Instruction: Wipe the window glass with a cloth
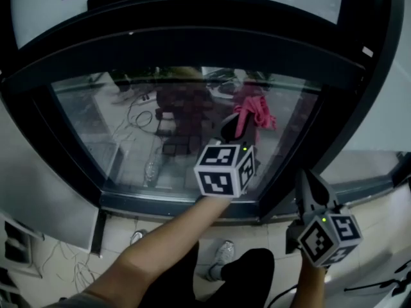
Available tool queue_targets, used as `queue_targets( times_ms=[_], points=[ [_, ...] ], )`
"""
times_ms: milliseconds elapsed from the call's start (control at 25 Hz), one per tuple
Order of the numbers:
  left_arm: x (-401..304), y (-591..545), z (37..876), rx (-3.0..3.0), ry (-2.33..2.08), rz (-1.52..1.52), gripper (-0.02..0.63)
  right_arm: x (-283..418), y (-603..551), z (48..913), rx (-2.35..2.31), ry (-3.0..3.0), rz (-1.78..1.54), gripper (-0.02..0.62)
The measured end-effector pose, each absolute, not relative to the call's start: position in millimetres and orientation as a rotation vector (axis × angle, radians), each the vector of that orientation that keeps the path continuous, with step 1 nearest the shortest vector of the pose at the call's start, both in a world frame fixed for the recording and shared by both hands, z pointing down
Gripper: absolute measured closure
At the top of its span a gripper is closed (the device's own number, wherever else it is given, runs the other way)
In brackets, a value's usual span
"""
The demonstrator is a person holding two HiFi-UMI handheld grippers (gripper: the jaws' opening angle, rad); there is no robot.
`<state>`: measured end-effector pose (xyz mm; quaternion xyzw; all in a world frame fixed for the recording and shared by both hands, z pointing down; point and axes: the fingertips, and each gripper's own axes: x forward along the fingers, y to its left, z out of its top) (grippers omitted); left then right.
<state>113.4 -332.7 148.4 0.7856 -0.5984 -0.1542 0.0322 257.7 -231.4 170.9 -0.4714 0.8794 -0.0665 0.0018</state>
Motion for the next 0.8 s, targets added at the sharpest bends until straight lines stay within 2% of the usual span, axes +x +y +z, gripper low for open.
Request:
queue_targets(
  times_ms=[800],
  points=[
    [-77.2,-265.6,141.5,2.231,-2.094,-0.494,0.548,98.5,-206.6,158.3,-1.155,2.946,-0.152,0.591]
  ],
)
